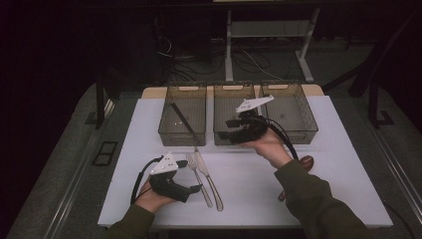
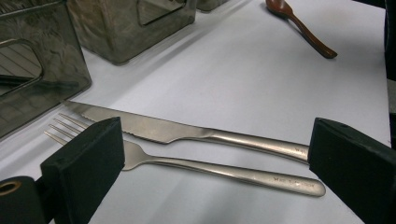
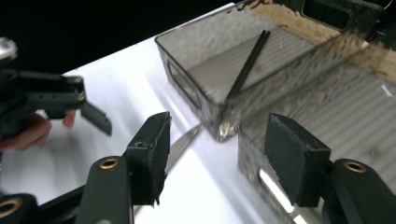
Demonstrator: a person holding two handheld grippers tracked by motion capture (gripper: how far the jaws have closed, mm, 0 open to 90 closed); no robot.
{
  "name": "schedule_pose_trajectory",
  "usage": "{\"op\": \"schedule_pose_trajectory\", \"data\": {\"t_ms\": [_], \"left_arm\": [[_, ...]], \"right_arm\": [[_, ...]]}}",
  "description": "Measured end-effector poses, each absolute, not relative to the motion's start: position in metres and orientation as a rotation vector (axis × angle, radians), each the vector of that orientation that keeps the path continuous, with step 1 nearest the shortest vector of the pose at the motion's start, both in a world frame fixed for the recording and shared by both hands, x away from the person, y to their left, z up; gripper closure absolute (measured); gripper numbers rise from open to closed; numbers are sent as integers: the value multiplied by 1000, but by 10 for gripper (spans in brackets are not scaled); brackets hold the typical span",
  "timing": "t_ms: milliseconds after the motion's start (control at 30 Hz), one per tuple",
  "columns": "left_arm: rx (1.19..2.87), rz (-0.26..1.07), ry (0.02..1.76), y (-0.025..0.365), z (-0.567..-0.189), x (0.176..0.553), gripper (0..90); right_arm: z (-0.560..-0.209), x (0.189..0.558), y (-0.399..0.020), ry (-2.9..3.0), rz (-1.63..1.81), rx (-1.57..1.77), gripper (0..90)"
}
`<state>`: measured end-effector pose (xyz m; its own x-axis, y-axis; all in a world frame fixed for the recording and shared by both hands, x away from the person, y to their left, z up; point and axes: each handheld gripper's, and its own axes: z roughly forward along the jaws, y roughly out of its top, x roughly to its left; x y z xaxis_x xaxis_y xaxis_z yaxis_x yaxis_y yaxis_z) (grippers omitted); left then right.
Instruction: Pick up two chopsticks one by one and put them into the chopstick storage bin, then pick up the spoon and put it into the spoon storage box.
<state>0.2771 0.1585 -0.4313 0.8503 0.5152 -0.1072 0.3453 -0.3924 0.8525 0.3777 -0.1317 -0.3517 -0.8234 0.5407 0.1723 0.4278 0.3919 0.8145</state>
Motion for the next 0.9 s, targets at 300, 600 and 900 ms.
{"op": "schedule_pose_trajectory", "data": {"t_ms": [300,600,900], "left_arm": [[2020,227,639,160,-430,276,28],[2010,224,651,160,-431,275,28],[2017,223,651,160,-431,276,28]], "right_arm": [[-359,342,-174,2475,1468,875,394],[-373,311,-212,2456,1458,879,386],[-392,285,-257,2443,1414,941,437]]}}
